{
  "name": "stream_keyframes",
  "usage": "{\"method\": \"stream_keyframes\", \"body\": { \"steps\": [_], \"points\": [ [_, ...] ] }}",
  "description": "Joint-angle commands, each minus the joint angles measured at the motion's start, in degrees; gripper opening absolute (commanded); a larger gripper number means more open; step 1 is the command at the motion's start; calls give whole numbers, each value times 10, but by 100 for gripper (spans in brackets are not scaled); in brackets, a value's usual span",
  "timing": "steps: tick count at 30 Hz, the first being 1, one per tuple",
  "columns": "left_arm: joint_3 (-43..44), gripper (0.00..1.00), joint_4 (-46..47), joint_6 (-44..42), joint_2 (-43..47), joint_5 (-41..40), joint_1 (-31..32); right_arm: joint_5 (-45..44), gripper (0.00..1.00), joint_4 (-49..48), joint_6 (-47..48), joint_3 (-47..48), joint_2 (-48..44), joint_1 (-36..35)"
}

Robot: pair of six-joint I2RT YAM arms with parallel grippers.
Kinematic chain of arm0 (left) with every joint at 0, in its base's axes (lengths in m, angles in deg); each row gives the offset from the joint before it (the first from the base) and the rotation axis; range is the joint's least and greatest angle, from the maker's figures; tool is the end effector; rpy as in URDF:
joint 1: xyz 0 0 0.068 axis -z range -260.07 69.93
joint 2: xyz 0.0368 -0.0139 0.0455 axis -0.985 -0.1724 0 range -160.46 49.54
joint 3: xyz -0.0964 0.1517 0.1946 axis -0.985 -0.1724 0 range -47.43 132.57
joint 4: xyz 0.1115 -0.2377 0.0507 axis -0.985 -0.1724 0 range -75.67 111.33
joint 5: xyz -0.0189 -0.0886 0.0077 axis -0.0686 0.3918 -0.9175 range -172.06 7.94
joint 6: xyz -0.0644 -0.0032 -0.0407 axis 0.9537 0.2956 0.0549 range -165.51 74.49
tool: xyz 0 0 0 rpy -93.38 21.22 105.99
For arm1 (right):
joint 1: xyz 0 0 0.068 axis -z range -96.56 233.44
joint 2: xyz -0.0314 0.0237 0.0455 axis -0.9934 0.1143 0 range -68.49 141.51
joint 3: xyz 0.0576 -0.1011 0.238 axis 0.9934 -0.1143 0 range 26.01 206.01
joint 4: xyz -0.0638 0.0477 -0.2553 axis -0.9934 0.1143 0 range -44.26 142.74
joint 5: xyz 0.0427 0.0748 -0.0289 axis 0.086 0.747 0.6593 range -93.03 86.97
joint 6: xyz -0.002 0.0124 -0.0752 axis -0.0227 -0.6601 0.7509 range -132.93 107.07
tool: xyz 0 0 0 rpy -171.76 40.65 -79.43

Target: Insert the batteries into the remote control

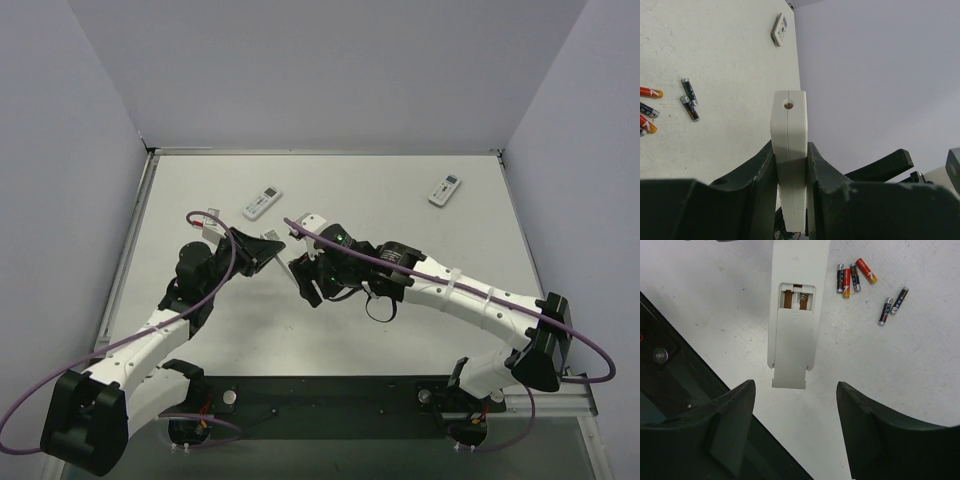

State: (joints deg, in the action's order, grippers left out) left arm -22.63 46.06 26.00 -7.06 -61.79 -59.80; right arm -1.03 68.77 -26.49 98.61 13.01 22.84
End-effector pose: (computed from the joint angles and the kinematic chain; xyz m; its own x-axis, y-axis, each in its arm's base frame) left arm 0.2342 -0.1104 0.2290 -0.6508 -0.7080 -0.2743 0.0959 0.2817 -0.9547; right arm 0.1734 0.3124 0.3137 -0.4599 -0.3389 -0.8208 -0.7997 0.5598 0.2169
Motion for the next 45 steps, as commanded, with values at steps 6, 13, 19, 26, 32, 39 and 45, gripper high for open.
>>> {"method": "stream_keyframes", "body": {
  "steps": [6,13,19,26,32,39,45],
  "points": [
    [2,0,52,6,16,-10,5,18,54,10,-11,38,34,7],
    [3,0,52,5,18,-12,6,20,34,10,-10,36,39,7],
    [0,0,51,-12,20,-31,3,20,10,15,-14,8,17,7],
    [2,0,46,-56,8,-92,-8,29,7,32,-1,-50,-36,7],
    [-20,0,56,-82,12,-96,-22,-18,7,59,4,-131,-71,107],
    [-57,0,36,-110,59,-66,-23,-25,8,51,20,-169,14,255],
    [-78,0,-9,-149,122,-59,-23,-8,11,33,13,-142,105,293]
  ]
}}
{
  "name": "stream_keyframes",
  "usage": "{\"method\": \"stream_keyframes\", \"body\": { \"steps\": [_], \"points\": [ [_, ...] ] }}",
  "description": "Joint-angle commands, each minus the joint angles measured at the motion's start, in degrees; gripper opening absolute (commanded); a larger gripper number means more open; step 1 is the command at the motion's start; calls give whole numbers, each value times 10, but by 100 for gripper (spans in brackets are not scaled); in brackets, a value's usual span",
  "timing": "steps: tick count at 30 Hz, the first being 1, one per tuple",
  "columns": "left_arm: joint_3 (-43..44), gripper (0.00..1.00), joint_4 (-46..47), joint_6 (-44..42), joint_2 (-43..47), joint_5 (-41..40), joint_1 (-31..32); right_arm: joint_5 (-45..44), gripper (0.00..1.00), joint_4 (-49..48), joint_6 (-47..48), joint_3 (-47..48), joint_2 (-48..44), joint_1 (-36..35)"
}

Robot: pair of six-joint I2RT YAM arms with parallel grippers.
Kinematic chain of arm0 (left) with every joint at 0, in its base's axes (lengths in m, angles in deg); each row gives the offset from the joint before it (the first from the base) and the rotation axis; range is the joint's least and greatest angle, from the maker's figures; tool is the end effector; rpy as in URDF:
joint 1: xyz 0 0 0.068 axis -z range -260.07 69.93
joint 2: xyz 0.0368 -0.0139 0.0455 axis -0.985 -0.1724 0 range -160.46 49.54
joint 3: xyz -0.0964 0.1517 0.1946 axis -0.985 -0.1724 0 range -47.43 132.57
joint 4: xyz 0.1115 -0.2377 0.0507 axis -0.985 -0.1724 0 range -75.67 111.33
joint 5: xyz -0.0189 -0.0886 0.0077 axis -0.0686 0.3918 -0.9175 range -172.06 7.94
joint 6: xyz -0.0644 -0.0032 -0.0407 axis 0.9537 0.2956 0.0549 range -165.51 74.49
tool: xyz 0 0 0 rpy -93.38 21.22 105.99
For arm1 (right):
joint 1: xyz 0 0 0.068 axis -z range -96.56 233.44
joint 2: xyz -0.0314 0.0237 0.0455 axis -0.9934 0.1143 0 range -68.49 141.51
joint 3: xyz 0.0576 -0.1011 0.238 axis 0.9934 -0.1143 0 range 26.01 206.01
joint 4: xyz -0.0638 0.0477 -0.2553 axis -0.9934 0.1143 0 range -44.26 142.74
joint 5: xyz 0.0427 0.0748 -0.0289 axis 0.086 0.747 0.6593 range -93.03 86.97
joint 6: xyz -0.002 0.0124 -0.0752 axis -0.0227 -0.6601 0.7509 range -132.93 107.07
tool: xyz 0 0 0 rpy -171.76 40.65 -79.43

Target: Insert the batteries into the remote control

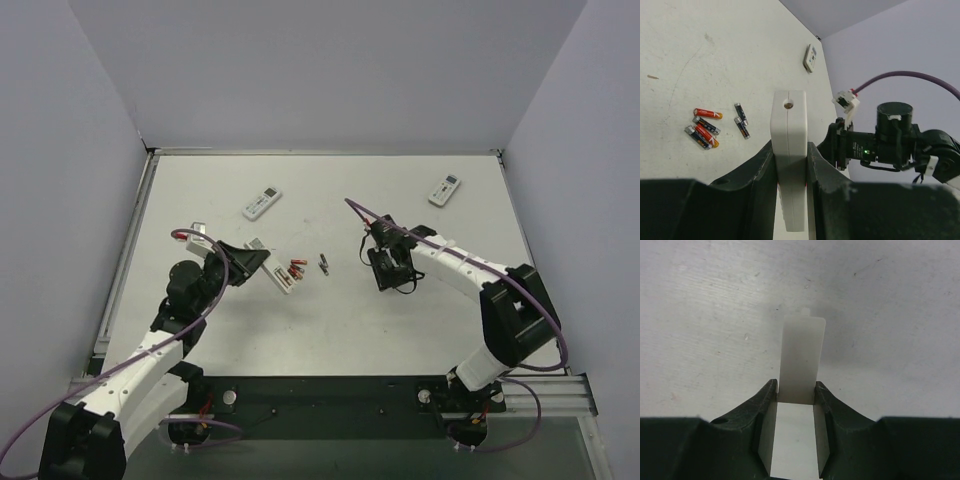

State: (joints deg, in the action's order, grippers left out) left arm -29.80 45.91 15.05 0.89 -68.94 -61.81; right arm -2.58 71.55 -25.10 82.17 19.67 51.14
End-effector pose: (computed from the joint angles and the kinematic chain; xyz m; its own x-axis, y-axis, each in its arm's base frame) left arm 0.2170 -0.0871 0.2120 -0.5047 -0.7265 -0.4662 0.1626 0.4504 -0.8779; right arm 0.2790 0.1771 0.1696 -0.8126 -0.2643 -0.5194 -0.3750 0.9194 0.1189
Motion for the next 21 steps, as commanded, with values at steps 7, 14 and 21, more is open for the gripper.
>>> {"method": "stream_keyframes", "body": {
  "steps": [7,14,21],
  "points": [
    [-11,0,-45,-63,74,23,-3,8,25,7,-15,30,100,27],
    [-19,0,-43,-65,81,38,-2,4,46,20,-23,26,105,26],
    [-23,0,-29,-67,86,66,-2,3,63,29,-28,33,41,8]
  ]
}}
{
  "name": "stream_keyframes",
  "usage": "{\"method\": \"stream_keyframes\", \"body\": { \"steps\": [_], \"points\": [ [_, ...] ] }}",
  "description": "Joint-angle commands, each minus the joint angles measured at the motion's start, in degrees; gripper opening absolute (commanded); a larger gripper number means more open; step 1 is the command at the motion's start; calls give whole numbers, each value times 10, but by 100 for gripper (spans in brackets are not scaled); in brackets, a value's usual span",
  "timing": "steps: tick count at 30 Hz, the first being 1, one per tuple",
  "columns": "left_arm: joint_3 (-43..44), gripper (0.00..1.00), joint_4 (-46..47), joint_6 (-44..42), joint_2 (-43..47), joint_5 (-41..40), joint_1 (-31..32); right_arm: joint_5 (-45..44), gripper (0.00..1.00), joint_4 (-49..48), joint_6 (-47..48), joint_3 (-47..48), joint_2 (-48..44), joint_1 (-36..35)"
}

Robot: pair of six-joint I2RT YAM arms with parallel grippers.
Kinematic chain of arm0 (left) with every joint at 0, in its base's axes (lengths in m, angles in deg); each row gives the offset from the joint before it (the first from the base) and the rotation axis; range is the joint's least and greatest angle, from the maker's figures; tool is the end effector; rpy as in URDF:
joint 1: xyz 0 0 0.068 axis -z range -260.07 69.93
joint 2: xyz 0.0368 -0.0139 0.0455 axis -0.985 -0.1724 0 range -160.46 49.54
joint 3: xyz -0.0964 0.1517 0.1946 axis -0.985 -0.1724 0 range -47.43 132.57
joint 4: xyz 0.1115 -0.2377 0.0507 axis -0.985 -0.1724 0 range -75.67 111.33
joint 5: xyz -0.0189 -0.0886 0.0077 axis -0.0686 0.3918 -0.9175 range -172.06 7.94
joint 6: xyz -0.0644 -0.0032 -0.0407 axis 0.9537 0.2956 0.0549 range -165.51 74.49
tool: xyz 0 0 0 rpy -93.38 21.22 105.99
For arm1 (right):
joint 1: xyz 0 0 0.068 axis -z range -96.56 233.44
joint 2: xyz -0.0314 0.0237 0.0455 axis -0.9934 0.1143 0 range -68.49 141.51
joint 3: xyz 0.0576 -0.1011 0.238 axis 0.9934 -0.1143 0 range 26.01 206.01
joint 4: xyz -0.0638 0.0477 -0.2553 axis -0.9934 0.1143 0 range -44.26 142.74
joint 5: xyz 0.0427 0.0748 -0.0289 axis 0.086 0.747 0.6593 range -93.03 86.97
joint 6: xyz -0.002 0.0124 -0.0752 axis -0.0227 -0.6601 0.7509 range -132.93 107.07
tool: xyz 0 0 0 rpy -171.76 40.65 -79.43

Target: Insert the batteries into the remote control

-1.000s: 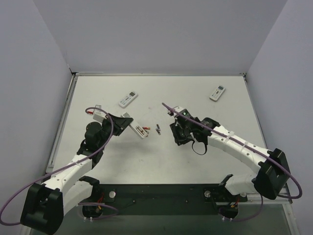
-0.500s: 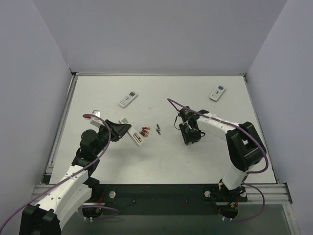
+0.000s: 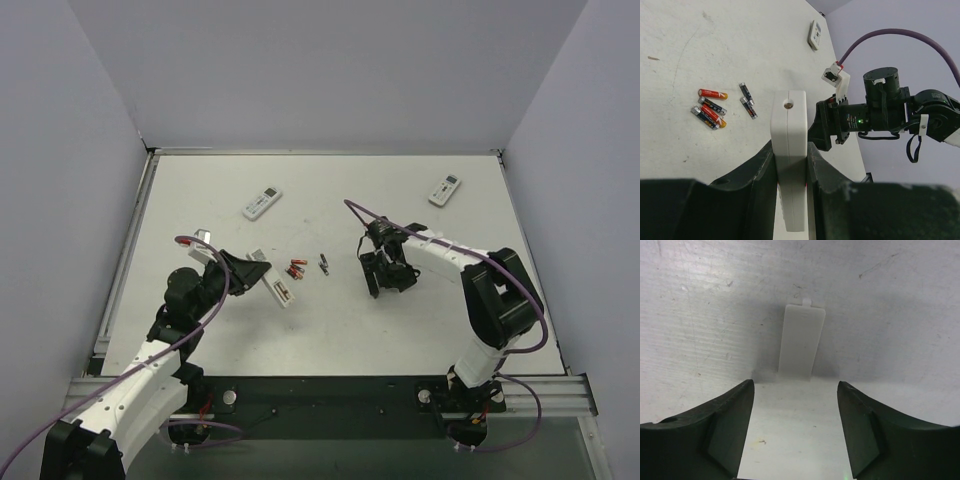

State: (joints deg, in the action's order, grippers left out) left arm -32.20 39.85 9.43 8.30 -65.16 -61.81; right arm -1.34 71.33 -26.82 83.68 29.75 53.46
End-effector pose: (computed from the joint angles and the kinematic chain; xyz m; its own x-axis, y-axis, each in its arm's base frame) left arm 0.1978 -0.0851 0.2081 -0.5406 -0.6463 -0.5385 0.2282 0.5035 -0.8333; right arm 0.2957 0.1729 0.1221 -0.8915 -0.2373 -0.3859 -0.3047 0.9444 0.1233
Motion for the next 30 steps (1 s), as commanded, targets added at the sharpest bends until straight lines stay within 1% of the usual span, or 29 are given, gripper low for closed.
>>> {"method": "stream_keyframes", "body": {
  "steps": [1,3,5,6,8,10,12,14,16,17,18,20,21,23,26,29,30],
  "points": [
    [0,0,41,-11,11,38,-2,-15,66,25,-11,21,-73,-26],
    [-3,0,49,-10,11,48,-2,-32,73,3,-10,30,-109,-44],
    [-4,0,55,-10,11,59,-3,-32,77,-36,-12,33,-140,-68],
    [-4,0,56,-10,11,63,-3,-24,80,-48,-13,37,-147,-76],
    [-4,0,57,-12,14,75,-3,-7,83,-88,-15,43,-159,-92],
    [-3,0,56,-18,17,90,-3,8,91,-115,-11,46,-161,-100],
    [-3,0,51,-20,20,97,-3,12,93,-131,-14,55,-147,-104],
    [-2,0,41,-22,25,107,-3,7,90,-115,-19,88,-116,-105],
    [-3,0,33,-26,31,117,-3,9,88,-105,-21,119,-90,-107],
    [-6,0,31,-26,32,120,-3,8,86,-101,-21,128,-68,-113],
    [-7,0,28,-26,35,124,-3,8,82,-102,-20,134,-57,-117],
    [-8,0,23,-28,39,126,-2,14,79,-99,-18,156,-22,-126],
    [-9,0,17,-29,41,127,-2,15,74,-92,-18,165,-10,-131],
    [-10,0,12,-32,41,127,-2,16,67,-88,-16,184,24,-136],
    [-11,0,9,-32,41,125,-2,20,51,-83,-12,205,62,-142],
    [-11,0,5,-33,42,124,-2,17,41,-81,-4,216,91,-148],
    [-10,0,3,-33,43,124,-2,11,35,-79,-3,222,98,-149]
  ]
}}
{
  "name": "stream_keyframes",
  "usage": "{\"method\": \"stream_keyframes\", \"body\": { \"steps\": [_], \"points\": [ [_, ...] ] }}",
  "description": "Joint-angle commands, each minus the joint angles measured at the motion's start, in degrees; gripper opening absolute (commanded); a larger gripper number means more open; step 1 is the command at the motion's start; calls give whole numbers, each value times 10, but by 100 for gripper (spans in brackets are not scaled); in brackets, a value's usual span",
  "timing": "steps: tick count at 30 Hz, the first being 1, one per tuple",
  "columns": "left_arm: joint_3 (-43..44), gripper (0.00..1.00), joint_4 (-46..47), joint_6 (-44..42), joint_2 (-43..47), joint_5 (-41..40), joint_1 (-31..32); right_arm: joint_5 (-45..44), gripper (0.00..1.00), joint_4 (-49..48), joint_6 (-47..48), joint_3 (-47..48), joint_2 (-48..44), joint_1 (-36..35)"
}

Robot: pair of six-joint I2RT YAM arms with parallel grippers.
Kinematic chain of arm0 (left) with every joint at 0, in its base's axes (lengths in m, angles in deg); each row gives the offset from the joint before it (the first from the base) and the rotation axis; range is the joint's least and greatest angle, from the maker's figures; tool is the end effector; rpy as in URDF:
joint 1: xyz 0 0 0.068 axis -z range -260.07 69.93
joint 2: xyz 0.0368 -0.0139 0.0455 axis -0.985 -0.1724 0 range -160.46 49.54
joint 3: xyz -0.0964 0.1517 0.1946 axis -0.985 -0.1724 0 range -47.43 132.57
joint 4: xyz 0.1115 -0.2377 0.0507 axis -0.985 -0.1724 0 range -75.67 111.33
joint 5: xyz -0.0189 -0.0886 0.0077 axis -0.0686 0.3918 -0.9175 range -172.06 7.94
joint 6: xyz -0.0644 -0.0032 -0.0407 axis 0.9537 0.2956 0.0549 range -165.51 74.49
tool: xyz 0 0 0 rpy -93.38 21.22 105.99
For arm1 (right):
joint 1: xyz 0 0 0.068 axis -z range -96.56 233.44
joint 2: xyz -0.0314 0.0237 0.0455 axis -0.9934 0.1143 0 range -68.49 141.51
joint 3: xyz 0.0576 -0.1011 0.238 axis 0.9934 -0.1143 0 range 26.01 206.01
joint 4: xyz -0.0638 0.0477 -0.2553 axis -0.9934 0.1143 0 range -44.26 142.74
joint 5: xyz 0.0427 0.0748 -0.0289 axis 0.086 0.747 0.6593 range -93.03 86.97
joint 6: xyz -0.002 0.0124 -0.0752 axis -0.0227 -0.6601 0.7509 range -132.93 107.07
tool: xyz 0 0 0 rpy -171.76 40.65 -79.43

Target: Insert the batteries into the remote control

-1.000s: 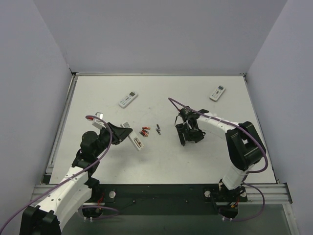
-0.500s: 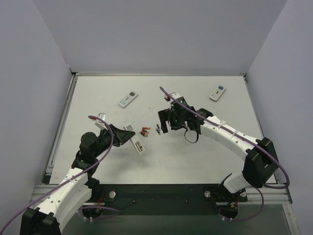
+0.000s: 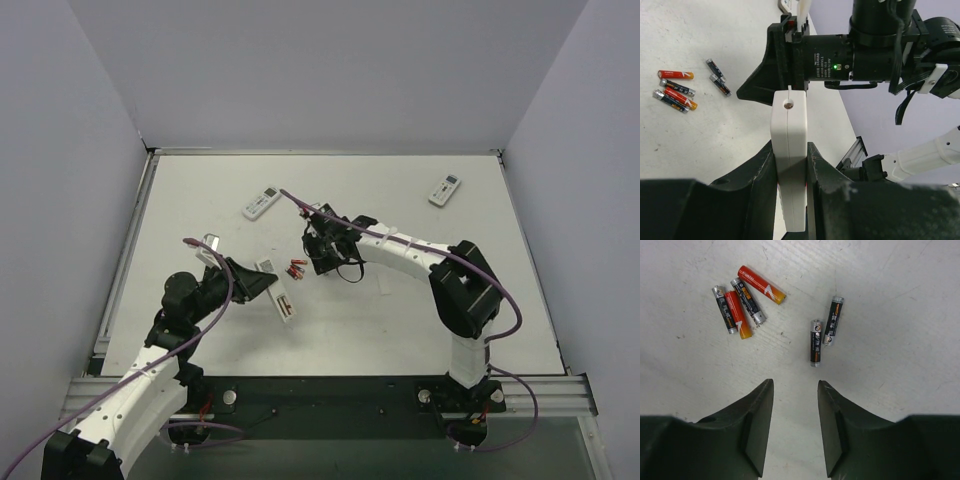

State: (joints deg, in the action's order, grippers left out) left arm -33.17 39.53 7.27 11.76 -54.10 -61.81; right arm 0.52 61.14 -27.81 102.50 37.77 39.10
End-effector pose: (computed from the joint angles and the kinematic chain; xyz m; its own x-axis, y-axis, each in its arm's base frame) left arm 0.1830 -0.0923 0.2127 -0.6267 -0.5338 -0.5677 0.3655 0.4420 -0.8192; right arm 0.3098 0.3084 0.1882 -0.6773 -0.3036 -0.6701 -0.5742 0.7876 0.2235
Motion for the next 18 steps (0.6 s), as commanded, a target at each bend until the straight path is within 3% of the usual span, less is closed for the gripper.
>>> {"method": "stream_keyframes", "body": {
  "steps": [1,5,18],
  "points": [
    [0,0,5,-11,8,13,-2,-10,32,23,10,37,28,-7],
    [2,0,-2,-14,8,10,-2,-16,25,29,15,54,55,-8],
    [3,0,-11,-16,12,6,-1,-34,19,50,25,79,99,-10]
  ]
}}
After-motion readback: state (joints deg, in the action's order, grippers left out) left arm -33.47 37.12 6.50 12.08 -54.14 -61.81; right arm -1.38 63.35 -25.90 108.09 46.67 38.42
